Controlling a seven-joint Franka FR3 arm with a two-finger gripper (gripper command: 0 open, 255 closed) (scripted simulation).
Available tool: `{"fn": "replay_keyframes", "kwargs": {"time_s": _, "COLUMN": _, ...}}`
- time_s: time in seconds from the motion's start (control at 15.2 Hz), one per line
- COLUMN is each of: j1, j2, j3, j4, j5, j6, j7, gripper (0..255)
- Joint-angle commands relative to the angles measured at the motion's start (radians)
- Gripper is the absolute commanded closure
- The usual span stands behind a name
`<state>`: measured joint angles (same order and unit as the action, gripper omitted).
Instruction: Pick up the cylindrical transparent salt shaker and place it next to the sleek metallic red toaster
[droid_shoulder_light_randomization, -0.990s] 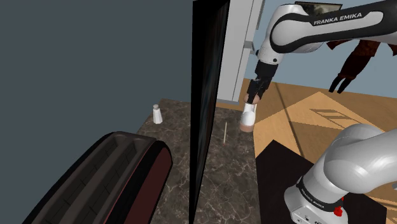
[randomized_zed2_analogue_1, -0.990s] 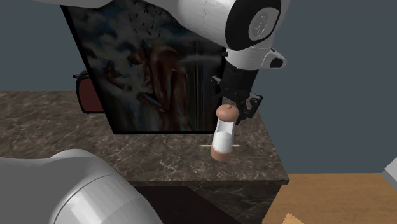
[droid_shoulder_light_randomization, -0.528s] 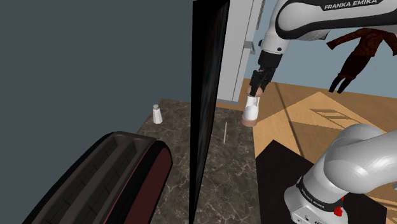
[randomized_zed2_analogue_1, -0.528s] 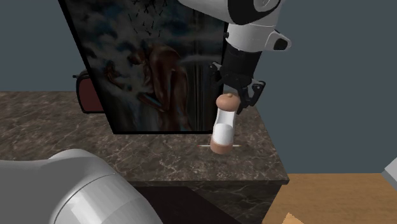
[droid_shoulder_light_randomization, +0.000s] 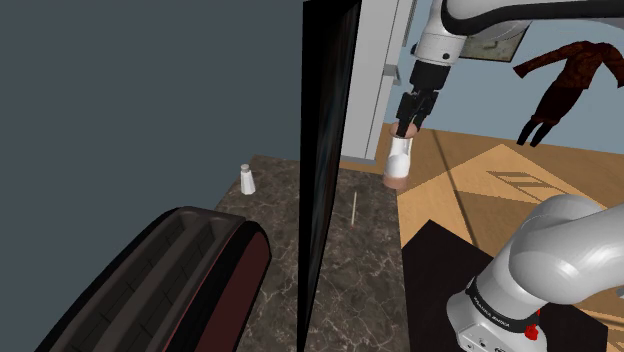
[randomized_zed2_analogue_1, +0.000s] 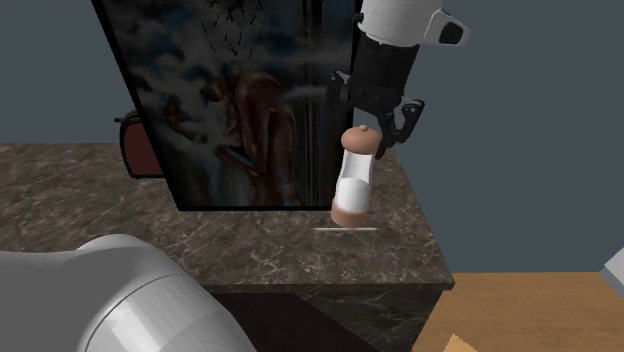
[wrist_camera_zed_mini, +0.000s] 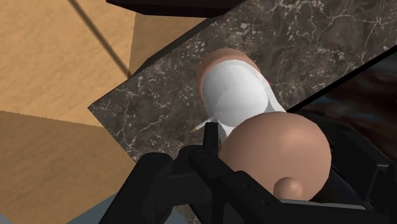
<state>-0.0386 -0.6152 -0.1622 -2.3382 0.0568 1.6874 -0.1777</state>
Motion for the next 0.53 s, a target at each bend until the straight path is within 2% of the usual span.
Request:
{"fn": "replay_keyframes", "kwargs": {"time_s": 0.0, "j1": 0.0, "j2": 0.003, "j3": -0.001, "j4": 0.031, "j5": 0.0, "j6": -0.028, "j7": 0.001, "gripper": 255}}
{"fn": "replay_keyframes", "kwargs": {"time_s": 0.46, "j1": 0.004, "j2": 0.018, "j3": 0.002, "j4": 0.135, "j5": 0.003, "j6": -0.118, "j7": 0.011, "gripper": 255}}
